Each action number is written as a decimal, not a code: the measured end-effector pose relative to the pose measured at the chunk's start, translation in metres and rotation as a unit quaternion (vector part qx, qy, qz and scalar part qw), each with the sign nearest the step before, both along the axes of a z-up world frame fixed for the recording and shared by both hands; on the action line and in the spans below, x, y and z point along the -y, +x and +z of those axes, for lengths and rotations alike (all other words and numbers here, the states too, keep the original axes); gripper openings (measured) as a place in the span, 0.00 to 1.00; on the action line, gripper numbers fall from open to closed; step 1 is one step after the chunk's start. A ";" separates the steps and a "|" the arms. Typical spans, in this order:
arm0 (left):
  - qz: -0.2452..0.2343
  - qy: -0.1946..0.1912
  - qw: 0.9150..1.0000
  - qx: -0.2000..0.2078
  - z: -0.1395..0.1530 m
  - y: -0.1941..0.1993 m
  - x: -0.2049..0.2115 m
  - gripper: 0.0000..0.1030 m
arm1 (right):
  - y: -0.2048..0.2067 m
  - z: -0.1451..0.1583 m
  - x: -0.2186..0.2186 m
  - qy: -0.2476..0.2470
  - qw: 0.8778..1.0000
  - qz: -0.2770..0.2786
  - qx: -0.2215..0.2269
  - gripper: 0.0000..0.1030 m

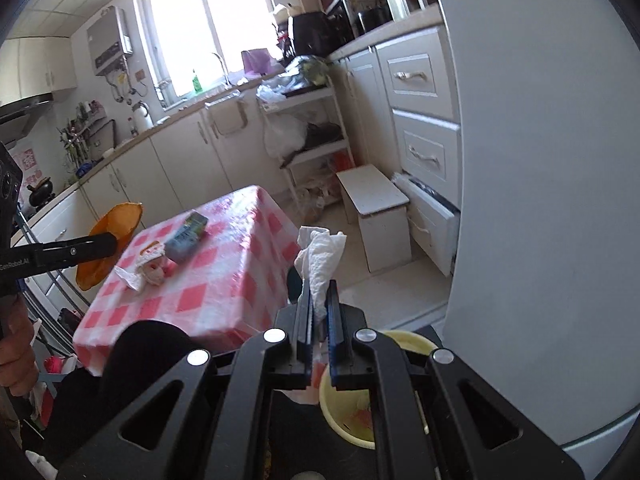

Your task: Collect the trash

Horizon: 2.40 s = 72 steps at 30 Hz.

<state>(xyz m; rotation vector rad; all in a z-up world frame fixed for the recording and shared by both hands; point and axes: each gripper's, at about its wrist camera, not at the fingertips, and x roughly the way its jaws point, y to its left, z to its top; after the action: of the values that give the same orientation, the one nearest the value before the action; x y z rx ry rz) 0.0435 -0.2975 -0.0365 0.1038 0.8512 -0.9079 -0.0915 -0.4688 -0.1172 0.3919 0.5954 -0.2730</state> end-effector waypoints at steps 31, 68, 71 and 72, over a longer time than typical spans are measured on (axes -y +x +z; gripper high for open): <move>0.215 -0.027 0.967 0.131 0.057 0.011 -0.093 0.91 | 0.037 0.062 -0.083 -0.031 0.994 0.047 0.096 0.82; 0.380 -0.059 0.907 0.174 0.092 0.005 -0.294 0.93 | 0.073 0.141 -0.256 -0.130 0.956 0.209 0.161 0.88; 0.386 -0.048 0.905 0.171 0.086 0.009 -0.301 0.93 | 0.079 0.136 -0.258 -0.131 0.956 0.212 0.154 0.88; 0.389 -0.041 0.905 0.168 0.081 0.012 -0.304 0.93 | 0.082 0.134 -0.259 -0.131 0.957 0.212 0.151 0.88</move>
<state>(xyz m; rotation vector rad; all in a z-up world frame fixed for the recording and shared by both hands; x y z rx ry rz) 0.0552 0.0067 0.0443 -0.1469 0.4567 -0.1560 -0.0099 -0.2100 0.0169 0.0389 0.3236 0.1211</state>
